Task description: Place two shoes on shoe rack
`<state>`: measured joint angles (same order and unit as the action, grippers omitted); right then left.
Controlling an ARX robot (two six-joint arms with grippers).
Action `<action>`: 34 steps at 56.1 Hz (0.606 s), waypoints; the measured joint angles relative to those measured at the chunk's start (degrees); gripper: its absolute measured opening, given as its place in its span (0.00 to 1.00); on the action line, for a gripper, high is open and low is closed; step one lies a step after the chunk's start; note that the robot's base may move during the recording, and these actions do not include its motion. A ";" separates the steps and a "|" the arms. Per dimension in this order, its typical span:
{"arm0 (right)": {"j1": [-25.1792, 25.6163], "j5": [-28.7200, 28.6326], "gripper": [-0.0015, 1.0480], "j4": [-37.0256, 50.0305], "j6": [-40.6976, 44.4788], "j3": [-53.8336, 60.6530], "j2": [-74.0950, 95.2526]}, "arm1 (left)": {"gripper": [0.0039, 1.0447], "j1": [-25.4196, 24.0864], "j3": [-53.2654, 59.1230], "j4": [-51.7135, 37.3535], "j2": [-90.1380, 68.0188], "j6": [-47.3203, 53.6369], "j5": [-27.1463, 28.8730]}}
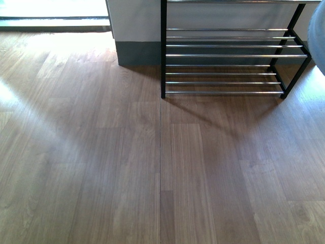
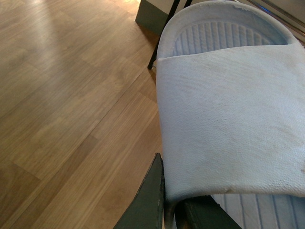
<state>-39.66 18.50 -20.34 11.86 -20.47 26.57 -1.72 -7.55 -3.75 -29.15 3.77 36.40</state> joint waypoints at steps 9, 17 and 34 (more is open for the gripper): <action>0.00 0.00 0.02 0.00 0.00 0.00 0.02 | 0.02 -0.02 0.00 0.00 0.00 0.00 0.02; -0.02 -0.02 0.02 0.00 0.00 0.00 0.02 | 0.02 -0.02 0.00 0.00 0.00 0.00 0.00; 0.00 0.13 0.02 0.00 0.00 0.02 0.02 | 0.02 0.00 0.00 0.00 0.04 -0.02 -0.09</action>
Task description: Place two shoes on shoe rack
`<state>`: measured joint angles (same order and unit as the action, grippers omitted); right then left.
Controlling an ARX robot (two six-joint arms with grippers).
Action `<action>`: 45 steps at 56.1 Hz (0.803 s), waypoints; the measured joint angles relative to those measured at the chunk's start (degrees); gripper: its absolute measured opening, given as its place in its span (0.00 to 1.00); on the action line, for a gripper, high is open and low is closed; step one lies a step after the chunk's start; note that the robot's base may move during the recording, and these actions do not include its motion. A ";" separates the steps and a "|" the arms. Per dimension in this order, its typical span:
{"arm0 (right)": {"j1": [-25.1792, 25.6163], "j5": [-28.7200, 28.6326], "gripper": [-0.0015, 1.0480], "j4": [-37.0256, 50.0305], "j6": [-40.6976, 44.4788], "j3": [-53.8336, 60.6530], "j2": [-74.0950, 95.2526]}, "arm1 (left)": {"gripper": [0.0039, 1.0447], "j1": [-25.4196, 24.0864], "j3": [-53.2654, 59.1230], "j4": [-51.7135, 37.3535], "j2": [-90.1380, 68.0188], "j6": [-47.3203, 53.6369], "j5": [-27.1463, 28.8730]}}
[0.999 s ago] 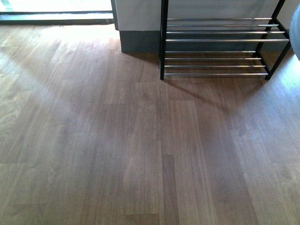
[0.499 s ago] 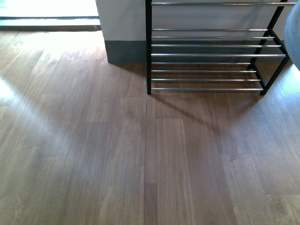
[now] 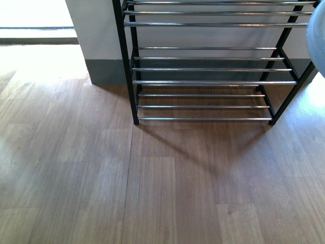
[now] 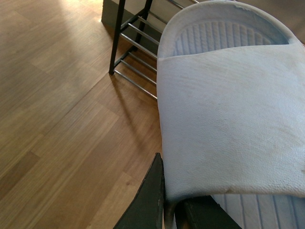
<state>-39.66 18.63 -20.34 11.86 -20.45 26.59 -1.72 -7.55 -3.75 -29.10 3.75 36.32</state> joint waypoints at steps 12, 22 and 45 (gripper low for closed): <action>0.04 -0.07 0.02 0.00 0.00 0.07 0.00 | 0.02 0.00 0.00 0.00 -0.04 0.02 -0.04; 0.00 -0.15 0.02 0.00 0.00 0.09 0.09 | 0.02 0.00 0.02 0.00 0.02 0.02 -0.04; 0.00 -0.13 0.02 0.00 0.00 0.28 0.24 | 0.02 0.00 0.02 0.00 -0.04 0.02 -0.04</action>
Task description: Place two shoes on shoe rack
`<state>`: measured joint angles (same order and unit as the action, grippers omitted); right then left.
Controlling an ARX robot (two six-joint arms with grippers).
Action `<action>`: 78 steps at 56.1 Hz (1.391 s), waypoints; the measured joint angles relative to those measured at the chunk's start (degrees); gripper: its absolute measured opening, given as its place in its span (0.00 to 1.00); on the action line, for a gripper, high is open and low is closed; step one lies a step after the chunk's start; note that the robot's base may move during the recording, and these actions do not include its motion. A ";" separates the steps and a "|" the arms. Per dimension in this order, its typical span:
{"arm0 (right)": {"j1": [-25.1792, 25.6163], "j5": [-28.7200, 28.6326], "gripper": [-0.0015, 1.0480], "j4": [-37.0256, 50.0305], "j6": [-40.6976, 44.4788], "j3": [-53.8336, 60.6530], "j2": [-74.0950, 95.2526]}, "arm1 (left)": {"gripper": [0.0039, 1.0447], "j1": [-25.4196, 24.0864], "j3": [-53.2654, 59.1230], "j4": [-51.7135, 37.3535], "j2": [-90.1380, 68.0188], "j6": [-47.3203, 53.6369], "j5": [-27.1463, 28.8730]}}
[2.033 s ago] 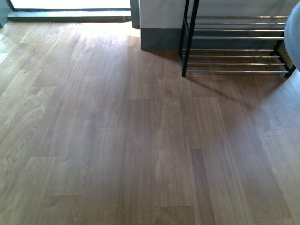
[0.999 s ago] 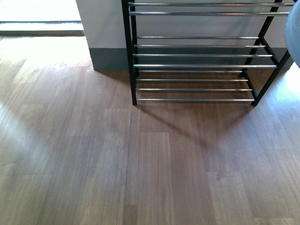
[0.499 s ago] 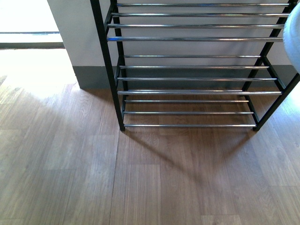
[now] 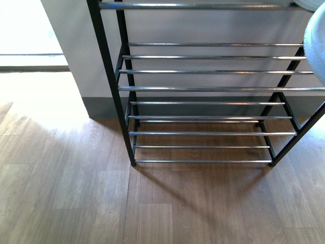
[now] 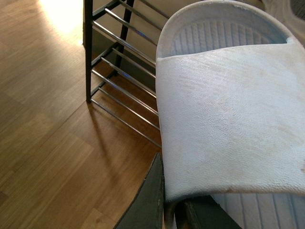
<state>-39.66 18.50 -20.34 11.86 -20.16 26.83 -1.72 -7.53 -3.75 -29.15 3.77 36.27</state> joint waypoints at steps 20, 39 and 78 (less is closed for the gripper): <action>0.00 0.02 0.02 0.00 0.00 -0.04 -0.02 | 0.02 0.00 -0.02 0.00 0.00 -0.02 0.13; 0.00 0.04 0.02 0.00 0.00 -0.04 -0.15 | 0.02 0.00 -0.02 0.00 0.00 -0.02 0.15; 0.37 -2.10 0.02 39.47 -10.14 -24.28 46.31 | 0.02 0.00 -0.02 0.00 -0.02 -0.02 0.11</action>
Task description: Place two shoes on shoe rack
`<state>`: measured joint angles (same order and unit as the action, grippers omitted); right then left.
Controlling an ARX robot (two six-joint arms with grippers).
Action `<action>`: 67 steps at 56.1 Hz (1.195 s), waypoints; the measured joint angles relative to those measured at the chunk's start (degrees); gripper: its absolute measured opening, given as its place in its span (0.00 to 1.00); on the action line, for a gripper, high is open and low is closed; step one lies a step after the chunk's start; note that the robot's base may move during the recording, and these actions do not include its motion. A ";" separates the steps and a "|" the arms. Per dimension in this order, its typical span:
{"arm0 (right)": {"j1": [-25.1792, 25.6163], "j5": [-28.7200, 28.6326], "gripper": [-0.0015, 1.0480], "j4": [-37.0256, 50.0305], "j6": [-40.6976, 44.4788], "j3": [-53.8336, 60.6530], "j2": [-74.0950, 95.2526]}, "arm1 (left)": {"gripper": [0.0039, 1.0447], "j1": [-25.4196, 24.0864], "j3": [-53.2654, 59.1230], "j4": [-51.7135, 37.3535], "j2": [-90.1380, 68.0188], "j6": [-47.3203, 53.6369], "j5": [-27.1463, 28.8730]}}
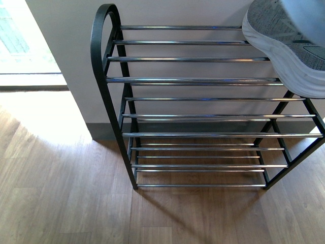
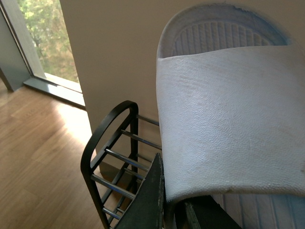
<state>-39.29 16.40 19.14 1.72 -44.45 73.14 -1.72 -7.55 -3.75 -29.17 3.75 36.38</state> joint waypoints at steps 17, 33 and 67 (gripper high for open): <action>0.42 -1.44 0.02 -3.34 -4.02 -14.53 20.74 | 0.02 -0.02 0.00 0.00 0.00 0.00 0.02; 8.24 -1.99 0.02 -6.71 -12.26 -24.17 36.13 | 0.02 -0.02 0.00 0.00 0.00 0.00 0.02; 16.13 -3.98 0.16 -7.34 -13.31 -26.25 42.58 | 0.02 -0.02 0.00 0.00 0.00 0.00 0.04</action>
<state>-23.16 12.43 11.79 -11.60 -70.70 115.72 -1.74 -7.55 -3.75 -29.17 3.75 36.42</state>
